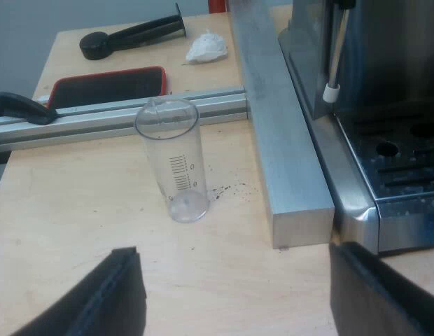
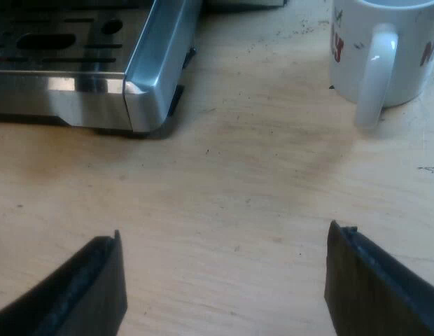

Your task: Grind coffee beans and then tamp

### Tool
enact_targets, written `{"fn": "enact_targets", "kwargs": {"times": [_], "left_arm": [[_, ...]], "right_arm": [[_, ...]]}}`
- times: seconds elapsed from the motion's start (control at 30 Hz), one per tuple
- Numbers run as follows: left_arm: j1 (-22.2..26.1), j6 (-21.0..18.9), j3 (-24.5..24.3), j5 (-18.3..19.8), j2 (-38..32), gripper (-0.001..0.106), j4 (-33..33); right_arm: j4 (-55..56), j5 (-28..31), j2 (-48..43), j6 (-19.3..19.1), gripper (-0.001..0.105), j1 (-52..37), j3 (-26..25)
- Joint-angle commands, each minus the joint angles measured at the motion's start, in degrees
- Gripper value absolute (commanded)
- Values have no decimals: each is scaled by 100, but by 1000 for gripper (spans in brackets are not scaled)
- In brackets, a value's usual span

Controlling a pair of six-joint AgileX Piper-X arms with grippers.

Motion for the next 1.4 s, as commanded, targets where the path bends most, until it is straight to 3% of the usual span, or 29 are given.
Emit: {"fn": "enact_targets", "kwargs": {"times": [0.03, 0.27, 0.33, 0.53, 0.8, 0.83, 0.9, 1.03, 1.23, 1.4], "left_arm": [[-1, -59, 9, -34, -804, 59, -82], [-1, -59, 9, -34, -804, 59, -82], [-1, -59, 9, -34, -804, 59, -82], [-155, -59, -182, 536, -548, 59, 174], [-637, -59, -708, 921, 96, 59, 178], [-842, -59, -842, 1256, 314, 59, 114], [-980, -59, -903, 1391, 488, 59, 26], [-1314, -59, -922, 1778, 834, 59, -291], [-1843, -31, -922, 2206, 1323, 59, -622], [-2192, 106, -922, 2709, 1849, 59, -774]], "right_arm": [[-34, 3, -208, -23, 62, -5, -41], [-34, 3, -208, -13, 62, 6, -41], [-34, 3, -208, 192, 62, 6, -41], [156, 671, -15, 370, 62, 287, -197], [354, 690, 610, 327, 62, 953, -695], [352, 690, 917, 288, 62, 1231, -900], [352, 690, 1150, 207, 62, 1435, -1048], [341, 572, 1645, 167, 62, 1852, -1302], [145, -50, 2221, -66, 62, 2466, -1392], [-279, -45, 2580, -66, 62, 3062, -1392]]}}
